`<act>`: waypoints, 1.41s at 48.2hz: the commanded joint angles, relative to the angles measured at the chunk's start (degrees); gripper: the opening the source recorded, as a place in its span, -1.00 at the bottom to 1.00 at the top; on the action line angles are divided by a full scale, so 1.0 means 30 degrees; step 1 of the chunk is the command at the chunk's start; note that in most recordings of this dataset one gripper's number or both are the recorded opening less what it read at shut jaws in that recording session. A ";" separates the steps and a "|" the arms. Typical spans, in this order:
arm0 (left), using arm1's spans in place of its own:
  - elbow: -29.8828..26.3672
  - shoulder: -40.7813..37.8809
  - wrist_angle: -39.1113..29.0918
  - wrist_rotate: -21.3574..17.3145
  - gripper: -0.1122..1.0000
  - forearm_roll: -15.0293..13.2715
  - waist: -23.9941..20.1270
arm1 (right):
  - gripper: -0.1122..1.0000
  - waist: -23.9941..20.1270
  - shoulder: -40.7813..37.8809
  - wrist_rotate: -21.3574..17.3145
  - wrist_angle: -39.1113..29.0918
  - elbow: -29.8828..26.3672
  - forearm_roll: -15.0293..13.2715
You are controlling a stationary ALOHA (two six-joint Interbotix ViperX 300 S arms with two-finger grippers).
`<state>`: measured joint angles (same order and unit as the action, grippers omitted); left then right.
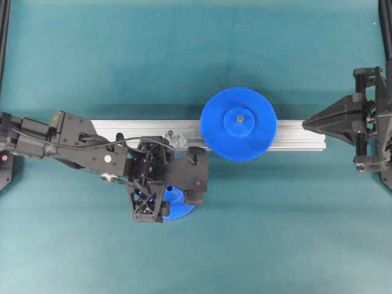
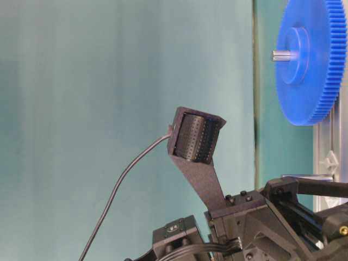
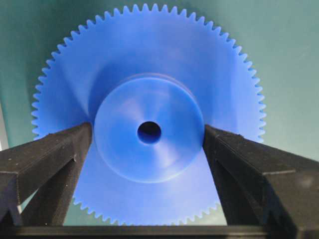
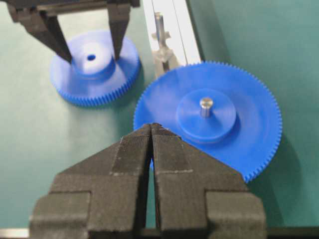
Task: Insert the small gear onto the shaft.
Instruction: 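Lift the small blue gear with the left gripper and carry it over the rail shaft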
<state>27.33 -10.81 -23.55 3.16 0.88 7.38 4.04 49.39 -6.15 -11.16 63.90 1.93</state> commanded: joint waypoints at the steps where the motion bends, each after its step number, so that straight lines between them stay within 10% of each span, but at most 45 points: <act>1: -0.0176 0.0029 0.0117 0.0000 0.88 0.0059 -0.0088 | -0.71 0.0059 -0.0059 -0.0146 0.0088 -0.0176 0.0000; 25: -0.0059 0.0176 -0.0146 0.0264 0.48 0.0059 -0.0059 | -0.71 0.0059 -0.0059 -0.0176 0.0205 -0.0059 0.0000; 68: -0.1523 0.6035 -0.4102 -0.0410 0.48 0.0088 -0.1318 | -0.71 0.0264 0.1465 -0.0176 0.0234 0.0557 0.0000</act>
<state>24.52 4.83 -35.95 2.11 0.97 5.19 4.48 53.88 -6.24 -10.99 66.01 2.02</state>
